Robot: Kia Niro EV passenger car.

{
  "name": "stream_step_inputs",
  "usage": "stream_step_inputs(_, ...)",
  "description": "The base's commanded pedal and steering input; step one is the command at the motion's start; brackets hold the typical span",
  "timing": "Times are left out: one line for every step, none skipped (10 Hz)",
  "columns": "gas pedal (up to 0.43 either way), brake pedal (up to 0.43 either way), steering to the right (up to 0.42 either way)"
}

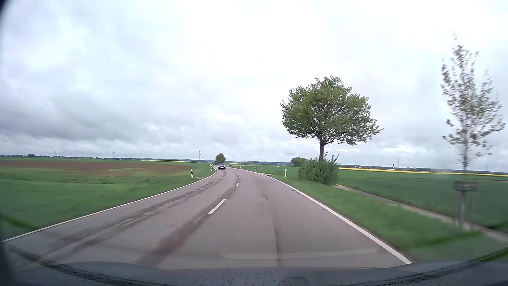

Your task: Follow the waypoints while adhering to traffic rules and regulations

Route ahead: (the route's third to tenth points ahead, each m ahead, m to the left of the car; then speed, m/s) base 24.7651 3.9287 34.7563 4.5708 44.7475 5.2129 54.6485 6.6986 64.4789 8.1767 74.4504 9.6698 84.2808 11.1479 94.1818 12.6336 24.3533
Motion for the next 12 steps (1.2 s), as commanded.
stream_step_inputs(0.268, 0.0, -0.015)
stream_step_inputs(0.268, 0.0, -0.015)
stream_step_inputs(0.268, 0.0, -0.015)
stream_step_inputs(0.268, 0.0, -0.016)
stream_step_inputs(0.268, 0.0, -0.016)
stream_step_inputs(0.268, 0.0, -0.018)
stream_step_inputs(0.268, 0.0, -0.021)
stream_step_inputs(0.268, 0.0, -0.021)
stream_step_inputs(0.268, 0.0, -0.021)
stream_step_inputs(0.28, 0.0, -0.021)
stream_step_inputs(0.28, 0.0, -0.021)
stream_step_inputs(0.28, 0.0, -0.021)
